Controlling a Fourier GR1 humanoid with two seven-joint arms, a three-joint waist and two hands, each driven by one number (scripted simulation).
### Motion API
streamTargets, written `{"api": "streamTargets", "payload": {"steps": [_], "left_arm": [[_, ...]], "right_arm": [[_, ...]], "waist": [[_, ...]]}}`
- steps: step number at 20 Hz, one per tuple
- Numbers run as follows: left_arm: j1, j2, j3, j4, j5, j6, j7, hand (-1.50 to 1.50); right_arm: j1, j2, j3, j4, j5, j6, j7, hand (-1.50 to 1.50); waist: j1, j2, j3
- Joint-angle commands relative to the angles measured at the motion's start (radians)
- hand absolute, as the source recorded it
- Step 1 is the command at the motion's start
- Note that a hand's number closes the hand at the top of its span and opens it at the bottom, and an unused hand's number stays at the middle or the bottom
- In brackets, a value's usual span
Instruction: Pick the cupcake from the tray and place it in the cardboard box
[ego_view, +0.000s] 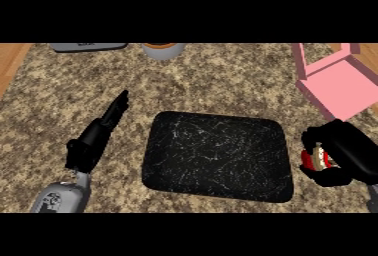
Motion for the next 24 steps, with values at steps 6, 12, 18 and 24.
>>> {"api": "streamTargets", "payload": {"steps": [6, 12, 18, 24], "left_arm": [[0.029, 0.014, 0.029, -0.016, 0.006, 0.01, -0.005, 0.0], [0.029, 0.021, 0.005, -0.034, 0.014, -0.032, -0.005, 0.0], [-0.063, -0.019, -0.01, 0.025, -0.012, -0.02, 0.015, 0.0], [0.005, -0.031, -0.039, -0.029, -0.007, -0.058, -0.004, 0.0]], "right_arm": [[0.17, -0.285, -0.347, 0.007, -0.462, 0.036, -0.605, 1.5], [0.229, -0.395, -0.648, 0.263, -0.762, 0.256, -0.85, 1.5], [0.267, -0.529, -0.81, 0.521, -0.842, 0.447, -0.952, 1.5], [0.066, -0.537, -0.703, 0.662, -0.789, 0.411, -0.849, 1.5]], "waist": [[-0.034, -0.005, -0.002], [0.015, 0.007, -0.004], [0.057, 0.017, -0.006], [0.109, 0.021, -0.006]]}}
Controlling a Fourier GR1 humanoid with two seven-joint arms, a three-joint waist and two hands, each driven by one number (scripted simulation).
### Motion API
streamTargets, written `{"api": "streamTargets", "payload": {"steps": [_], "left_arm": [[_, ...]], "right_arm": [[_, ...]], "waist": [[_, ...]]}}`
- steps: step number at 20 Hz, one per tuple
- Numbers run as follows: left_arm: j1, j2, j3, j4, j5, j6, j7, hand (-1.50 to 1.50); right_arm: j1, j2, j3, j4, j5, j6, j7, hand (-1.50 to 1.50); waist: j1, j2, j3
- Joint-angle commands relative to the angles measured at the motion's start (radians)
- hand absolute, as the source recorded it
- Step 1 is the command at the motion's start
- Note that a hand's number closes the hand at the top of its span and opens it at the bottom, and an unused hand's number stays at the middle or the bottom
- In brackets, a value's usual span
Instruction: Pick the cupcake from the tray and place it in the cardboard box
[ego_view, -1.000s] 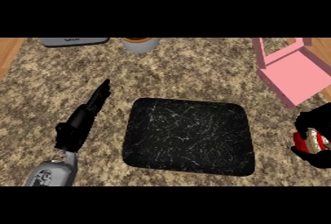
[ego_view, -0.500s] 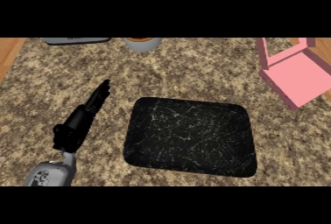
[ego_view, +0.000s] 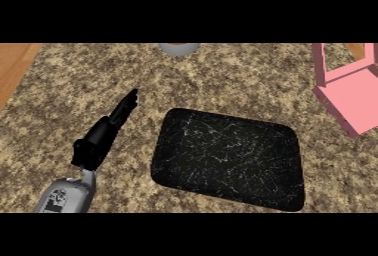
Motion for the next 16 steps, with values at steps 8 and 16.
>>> {"api": "streamTargets", "payload": {"steps": [8, 16], "left_arm": [[-0.009, 0.027, 0.019, 0.045, -0.007, -0.057, -0.062, 0.0], [-0.03, -0.023, 0.01, 0.008, -0.017, -0.039, 0.007, 0.0]], "right_arm": [[-0.322, -0.023, 0.143, 0.175, 0.015, 0.15, 0.041, 1.5], [-0.567, 0.077, 0.258, 0.341, 0.175, 0.038, 0.074, 1.5]], "waist": [[0.044, 0.007, 0.0], [0.039, 0.007, 0.0]]}}
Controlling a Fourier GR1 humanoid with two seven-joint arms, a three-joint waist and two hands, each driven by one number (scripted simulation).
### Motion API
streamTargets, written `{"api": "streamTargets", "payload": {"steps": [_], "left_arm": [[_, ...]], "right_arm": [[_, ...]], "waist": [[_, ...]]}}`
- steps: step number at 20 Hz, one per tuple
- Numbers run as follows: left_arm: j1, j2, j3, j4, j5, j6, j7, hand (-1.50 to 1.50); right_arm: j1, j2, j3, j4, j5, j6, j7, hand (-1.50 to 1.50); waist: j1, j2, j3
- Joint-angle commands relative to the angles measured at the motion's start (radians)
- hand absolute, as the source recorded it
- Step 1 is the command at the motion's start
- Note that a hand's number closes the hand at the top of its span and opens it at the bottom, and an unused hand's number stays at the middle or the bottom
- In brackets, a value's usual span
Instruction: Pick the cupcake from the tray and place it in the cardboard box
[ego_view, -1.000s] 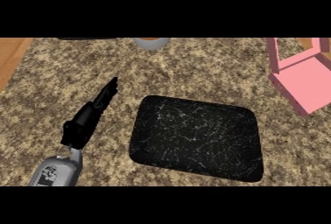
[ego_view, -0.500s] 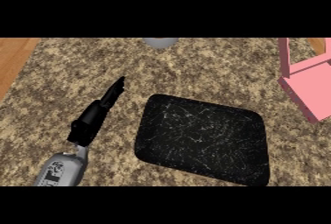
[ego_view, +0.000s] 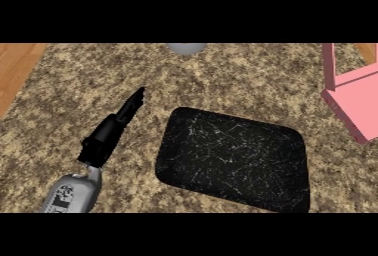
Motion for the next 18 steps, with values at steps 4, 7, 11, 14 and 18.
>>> {"api": "streamTargets", "payload": {"steps": [4, 7, 11, 14, 18], "left_arm": [[-0.047, -0.022, 0.005, 0.0, -0.009, 0.0, 0.052, 0.0], [-0.008, -0.028, -0.004, 0.004, -0.021, 0.007, 0.016, 0.0], [0.004, -0.022, -0.011, 0.0, -0.031, -0.004, -0.006, 0.0], [-0.005, -0.03, -0.006, -0.022, -0.026, -0.002, 0.013, 0.0], [-0.027, -0.03, -0.001, -0.008, -0.027, -0.005, 0.024, 0.0]], "right_arm": [[-0.195, 0.112, 0.105, 0.149, 0.176, -0.081, -0.057, 1.5], [-0.253, 0.16, 0.148, 0.227, 0.257, -0.138, -0.049, 1.5], [-0.338, 0.227, 0.168, 0.343, 0.324, -0.207, -0.067, 1.5], [-0.322, 0.317, 0.193, 0.396, 0.357, -0.243, -0.039, 1.5], [-0.371, 0.308, 0.186, 0.501, 0.348, -0.089, 0.005, -1.5]], "waist": [[-0.002, 0.001, 0.001], [0.007, 0.003, 0.001], [0.016, 0.008, 0.002], [0.008, 0.007, 0.002], [0.014, 0.011, 0.003]]}}
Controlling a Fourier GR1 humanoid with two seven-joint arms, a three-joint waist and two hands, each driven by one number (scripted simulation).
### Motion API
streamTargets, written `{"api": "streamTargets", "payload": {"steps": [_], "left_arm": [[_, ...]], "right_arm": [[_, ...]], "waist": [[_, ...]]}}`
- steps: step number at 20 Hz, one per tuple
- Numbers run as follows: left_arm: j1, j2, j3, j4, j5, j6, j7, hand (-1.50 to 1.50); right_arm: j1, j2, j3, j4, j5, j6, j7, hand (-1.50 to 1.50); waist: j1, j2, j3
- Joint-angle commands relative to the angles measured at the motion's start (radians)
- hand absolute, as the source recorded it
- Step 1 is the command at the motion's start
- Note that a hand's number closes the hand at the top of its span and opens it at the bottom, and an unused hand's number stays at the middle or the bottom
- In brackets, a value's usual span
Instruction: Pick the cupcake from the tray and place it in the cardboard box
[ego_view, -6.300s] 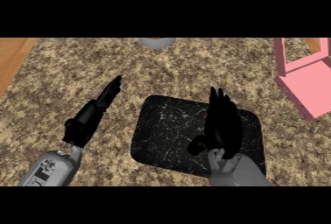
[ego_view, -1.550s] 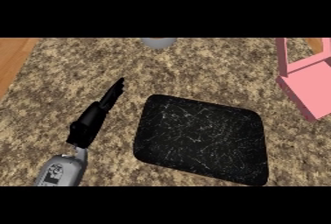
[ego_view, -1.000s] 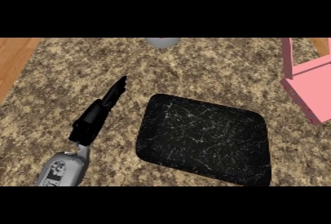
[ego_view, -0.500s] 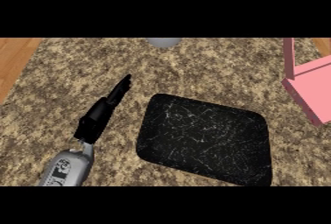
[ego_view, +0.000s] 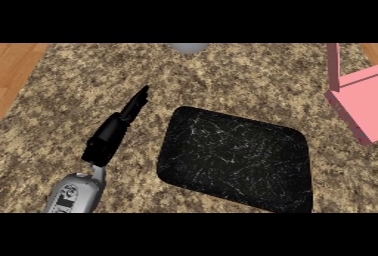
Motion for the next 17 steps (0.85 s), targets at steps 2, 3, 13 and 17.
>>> {"api": "streamTargets", "payload": {"steps": [2, 3, 13, 17], "left_arm": [[-0.048, -0.001, 0.031, 0.009, 0.018, -0.006, 0.035, 0.0], [0.008, -0.03, -0.02, 0.016, -0.019, 0.013, -0.012, 0.0], [-0.005, 0.003, 0.02, 0.001, 0.009, -0.015, -0.011, 0.0], [-0.018, -0.003, 0.016, -0.004, 0.005, -0.012, 0.008, 0.0]], "right_arm": [[-0.031, 0.055, 0.014, 0.119, 0.032, 0.056, -0.013, -1.5], [-0.045, 0.025, 0.005, 0.138, 0.032, 0.08, -0.042, -1.5], [-0.123, 0.025, -0.246, 0.255, -0.229, 0.308, -0.024, -1.5], [-0.15, -0.044, -0.316, 0.288, -0.304, 0.433, 0.057, -1.5]], "waist": [[-0.001, 0.003, 0.001], [-0.004, 0.002, 0.001], [0.0, 0.008, 0.004], [0.002, 0.009, 0.005]]}}
